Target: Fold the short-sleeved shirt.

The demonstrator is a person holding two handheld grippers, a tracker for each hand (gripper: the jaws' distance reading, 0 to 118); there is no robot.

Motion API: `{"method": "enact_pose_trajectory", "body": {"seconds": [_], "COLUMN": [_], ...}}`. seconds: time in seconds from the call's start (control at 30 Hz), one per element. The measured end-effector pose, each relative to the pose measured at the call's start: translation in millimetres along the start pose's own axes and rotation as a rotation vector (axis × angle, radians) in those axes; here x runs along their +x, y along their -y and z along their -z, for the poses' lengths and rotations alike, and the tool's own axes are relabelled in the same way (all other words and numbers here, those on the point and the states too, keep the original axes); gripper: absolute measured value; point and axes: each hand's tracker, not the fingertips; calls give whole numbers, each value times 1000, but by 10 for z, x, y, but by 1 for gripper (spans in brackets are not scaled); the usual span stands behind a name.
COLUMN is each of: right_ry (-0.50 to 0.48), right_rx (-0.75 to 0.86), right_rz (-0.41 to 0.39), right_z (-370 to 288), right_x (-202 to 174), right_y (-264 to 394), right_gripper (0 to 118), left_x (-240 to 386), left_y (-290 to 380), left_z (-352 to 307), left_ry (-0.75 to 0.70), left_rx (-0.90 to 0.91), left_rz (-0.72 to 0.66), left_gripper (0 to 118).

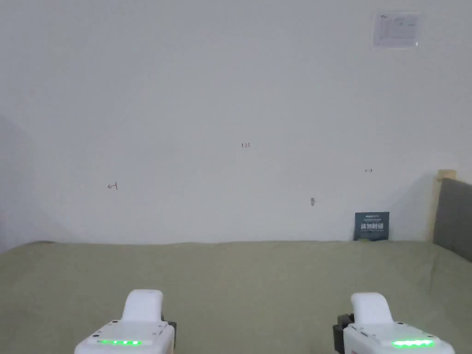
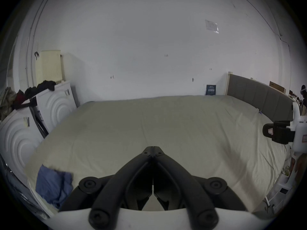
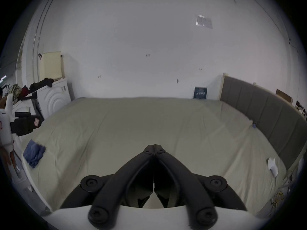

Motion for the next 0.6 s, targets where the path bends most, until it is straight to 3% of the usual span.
{"method": "enact_pose_trajectory", "body": {"seconds": [0.23, 0.3, 0.4, 0.5, 0.53, 0.6], "right_ry": [51, 65, 61, 84, 84, 78], "right_rx": [82, 95, 117, 107, 107, 94], "right_rz": [-4, -14, -20, -51, -53, -38], "right_z": [197, 188, 136, 140, 144, 144], "right_x": [-34, -40, -42, -69, -68, -69], "right_y": [-493, -479, -401, -368, -366, -375], "right_gripper": [1, 9, 37, 71, 81, 83], "left_x": [-35, -32, -27, 10, 39, 57], "left_y": [-362, -338, -295, -292, -308, -302], "left_z": [176, 161, 151, 117, 123, 93], "left_ry": [-38, -50, -48, -42, -55, -70], "left_rx": [53, 62, 80, 77, 78, 80], "left_rz": [-42, -67, -59, -52, -52, -46], "left_gripper": [0, 1, 38, 89, 115, 118]}}
